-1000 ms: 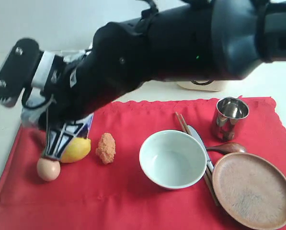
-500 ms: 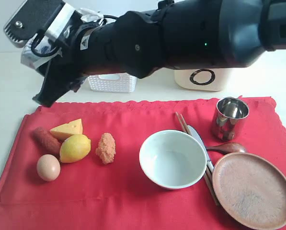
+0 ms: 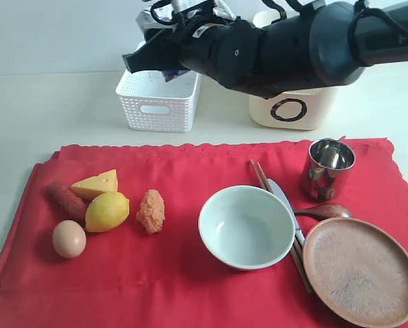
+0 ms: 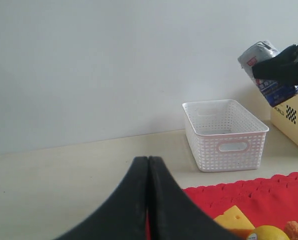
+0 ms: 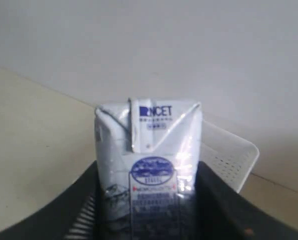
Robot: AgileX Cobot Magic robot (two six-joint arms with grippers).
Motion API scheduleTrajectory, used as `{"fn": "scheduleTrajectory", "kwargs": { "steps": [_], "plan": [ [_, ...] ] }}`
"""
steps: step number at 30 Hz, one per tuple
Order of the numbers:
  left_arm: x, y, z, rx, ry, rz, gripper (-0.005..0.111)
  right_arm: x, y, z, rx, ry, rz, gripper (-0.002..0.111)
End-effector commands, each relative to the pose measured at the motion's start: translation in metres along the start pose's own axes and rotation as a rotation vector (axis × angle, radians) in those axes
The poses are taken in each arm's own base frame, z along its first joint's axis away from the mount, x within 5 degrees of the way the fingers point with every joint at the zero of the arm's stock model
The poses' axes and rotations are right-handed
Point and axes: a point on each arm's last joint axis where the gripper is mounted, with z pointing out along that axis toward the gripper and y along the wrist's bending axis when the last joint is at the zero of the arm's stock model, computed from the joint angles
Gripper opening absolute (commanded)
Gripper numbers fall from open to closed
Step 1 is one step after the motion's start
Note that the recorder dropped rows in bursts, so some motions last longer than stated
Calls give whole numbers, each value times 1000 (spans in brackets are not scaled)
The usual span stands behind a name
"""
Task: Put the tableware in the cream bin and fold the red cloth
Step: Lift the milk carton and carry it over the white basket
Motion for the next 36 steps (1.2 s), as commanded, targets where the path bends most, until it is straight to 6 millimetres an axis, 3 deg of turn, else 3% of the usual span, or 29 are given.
{"fn": "scheduleTrajectory", "kwargs": {
  "steps": [1, 6, 17, 25, 36],
  "plan": [
    [1, 0, 0, 4, -2, -5, 0, 2, -16, 13, 68, -44, 15, 0],
    [1, 0, 0, 4, -2, -5, 0, 5, -15, 27, 72, -49, 16, 1],
    [1, 0, 0, 4, -2, -5, 0, 7, -11, 54, 74, -76, 19, 21],
    [1, 0, 0, 4, -2, -5, 0, 15, -13, 61, 102, -86, 28, 38],
    [1, 0, 0, 4, -2, -5, 0, 31, -15, 70, 145, -100, 26, 50]
  ]
}}
